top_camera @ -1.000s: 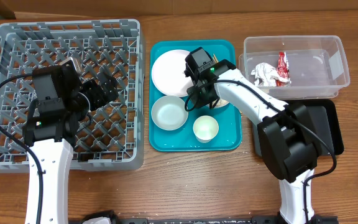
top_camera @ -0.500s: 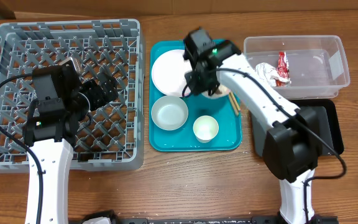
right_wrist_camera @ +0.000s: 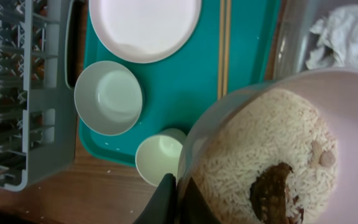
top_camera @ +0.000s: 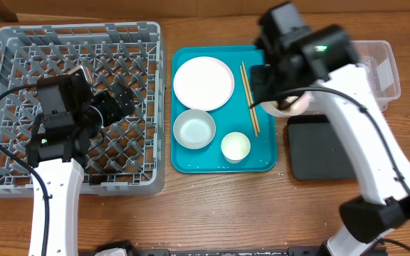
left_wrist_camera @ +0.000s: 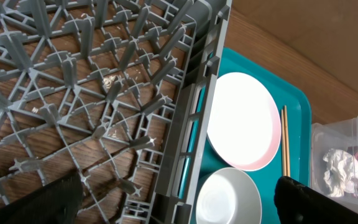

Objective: Sort waste into correct bins and load items into the dishwasher
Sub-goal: 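Carry the pink bowl to the black tray and tip out the rice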

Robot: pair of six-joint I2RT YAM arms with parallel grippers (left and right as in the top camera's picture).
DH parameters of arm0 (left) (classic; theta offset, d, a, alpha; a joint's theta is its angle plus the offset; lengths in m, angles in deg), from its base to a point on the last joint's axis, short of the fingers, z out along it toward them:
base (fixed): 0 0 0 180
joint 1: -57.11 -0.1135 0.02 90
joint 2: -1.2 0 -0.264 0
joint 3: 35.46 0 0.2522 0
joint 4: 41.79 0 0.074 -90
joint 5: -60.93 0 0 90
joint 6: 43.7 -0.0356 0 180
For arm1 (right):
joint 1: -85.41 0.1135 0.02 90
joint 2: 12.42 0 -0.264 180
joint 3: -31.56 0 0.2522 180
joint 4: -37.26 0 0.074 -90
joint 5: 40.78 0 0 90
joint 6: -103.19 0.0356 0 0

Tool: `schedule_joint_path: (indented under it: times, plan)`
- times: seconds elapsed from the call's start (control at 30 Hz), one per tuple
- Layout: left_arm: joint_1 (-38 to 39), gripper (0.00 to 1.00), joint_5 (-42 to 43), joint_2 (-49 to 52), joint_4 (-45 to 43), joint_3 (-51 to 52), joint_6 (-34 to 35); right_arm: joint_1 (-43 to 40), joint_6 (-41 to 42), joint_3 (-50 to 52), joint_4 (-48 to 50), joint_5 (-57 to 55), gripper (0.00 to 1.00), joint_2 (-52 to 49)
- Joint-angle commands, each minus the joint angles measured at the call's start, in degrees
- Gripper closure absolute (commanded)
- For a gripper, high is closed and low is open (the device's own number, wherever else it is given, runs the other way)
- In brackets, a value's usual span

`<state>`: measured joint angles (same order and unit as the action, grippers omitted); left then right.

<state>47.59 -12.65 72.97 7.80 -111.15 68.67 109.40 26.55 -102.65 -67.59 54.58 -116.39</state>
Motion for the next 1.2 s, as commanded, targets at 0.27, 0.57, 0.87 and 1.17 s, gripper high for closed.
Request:
schedule_joint_path:
  times: [0.27, 0.57, 0.87, 1.17]
  plan:
    - [-0.22, 0.0, -0.52, -0.24, -0.04, -1.62, 0.35, -14.93, -3.69, 24.68, 8.02, 14.71, 0.96, 19.26]
    - [-0.2, 0.0, -0.52, -0.24, -0.04, -1.62, 0.35, -24.9, -10.69, 48.85, 23.02, 29.4, 0.96, 25.2]
    - [-0.22, 0.0, -0.52, -0.24, -0.02, -1.62, 0.35, -41.72, -23.19, 62.75, 32.06, 51.8, 0.96, 25.09]
    - [-0.22, 0.0, -0.52, -0.24, -0.02, -1.6, 0.35, -51.43, -25.86, 75.41, 46.03, 71.17, 0.96, 20.15]
